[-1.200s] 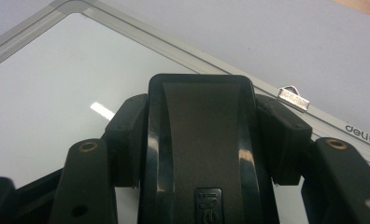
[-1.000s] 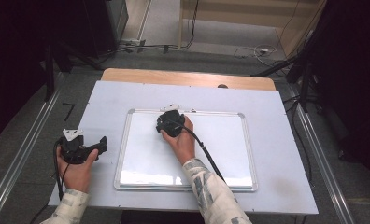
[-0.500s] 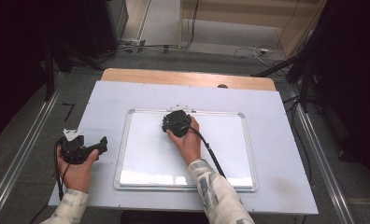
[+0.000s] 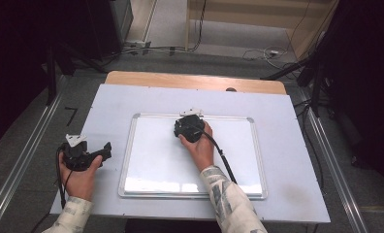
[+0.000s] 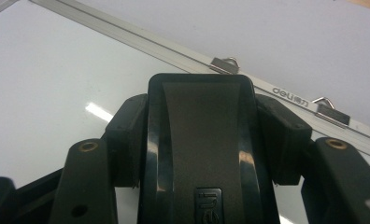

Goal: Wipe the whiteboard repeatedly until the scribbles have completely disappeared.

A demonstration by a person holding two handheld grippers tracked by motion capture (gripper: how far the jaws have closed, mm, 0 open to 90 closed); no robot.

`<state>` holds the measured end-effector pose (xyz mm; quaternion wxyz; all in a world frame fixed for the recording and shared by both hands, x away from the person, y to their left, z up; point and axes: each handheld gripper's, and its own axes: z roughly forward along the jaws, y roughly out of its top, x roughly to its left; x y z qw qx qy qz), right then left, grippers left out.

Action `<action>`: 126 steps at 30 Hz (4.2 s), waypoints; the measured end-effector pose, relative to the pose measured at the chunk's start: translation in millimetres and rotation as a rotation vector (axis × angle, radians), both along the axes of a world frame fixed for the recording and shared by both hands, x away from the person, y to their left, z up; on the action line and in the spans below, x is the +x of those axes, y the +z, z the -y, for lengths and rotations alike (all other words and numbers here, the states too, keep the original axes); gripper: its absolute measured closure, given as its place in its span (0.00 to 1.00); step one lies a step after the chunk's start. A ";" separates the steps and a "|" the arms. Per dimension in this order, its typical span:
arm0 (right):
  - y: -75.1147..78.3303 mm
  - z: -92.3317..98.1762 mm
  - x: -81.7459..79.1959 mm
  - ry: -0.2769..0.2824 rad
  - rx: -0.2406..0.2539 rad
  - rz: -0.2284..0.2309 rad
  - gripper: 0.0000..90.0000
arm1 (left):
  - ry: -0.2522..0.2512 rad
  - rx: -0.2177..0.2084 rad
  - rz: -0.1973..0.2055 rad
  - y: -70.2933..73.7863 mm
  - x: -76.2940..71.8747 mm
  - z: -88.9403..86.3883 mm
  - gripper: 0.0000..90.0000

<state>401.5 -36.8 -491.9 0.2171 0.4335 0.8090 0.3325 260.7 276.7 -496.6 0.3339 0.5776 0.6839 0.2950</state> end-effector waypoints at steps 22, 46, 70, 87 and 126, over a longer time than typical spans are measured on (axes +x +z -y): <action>0.7 50.0 7.5 -0.075 0.014 -0.006 0.43 | -0.002 0.003 -0.002 0.0 -0.2 0.3 0.06; 1.3 91.9 11.8 -0.135 0.023 -0.010 0.43 | -0.002 0.000 0.000 0.0 -0.4 0.6 0.06; 1.4 116.9 11.3 -0.166 0.024 -0.012 0.43 | 0.002 0.004 -0.003 -1.1 0.5 1.8 0.06; 1.6 129.1 11.7 -0.189 0.024 -0.013 0.43 | 0.003 0.005 -0.003 -1.1 0.2 1.4 0.06; 14.4 137.1 2.0 -0.191 0.065 -0.002 0.43 | 0.000 0.005 -0.006 -1.9 2.9 1.9 0.06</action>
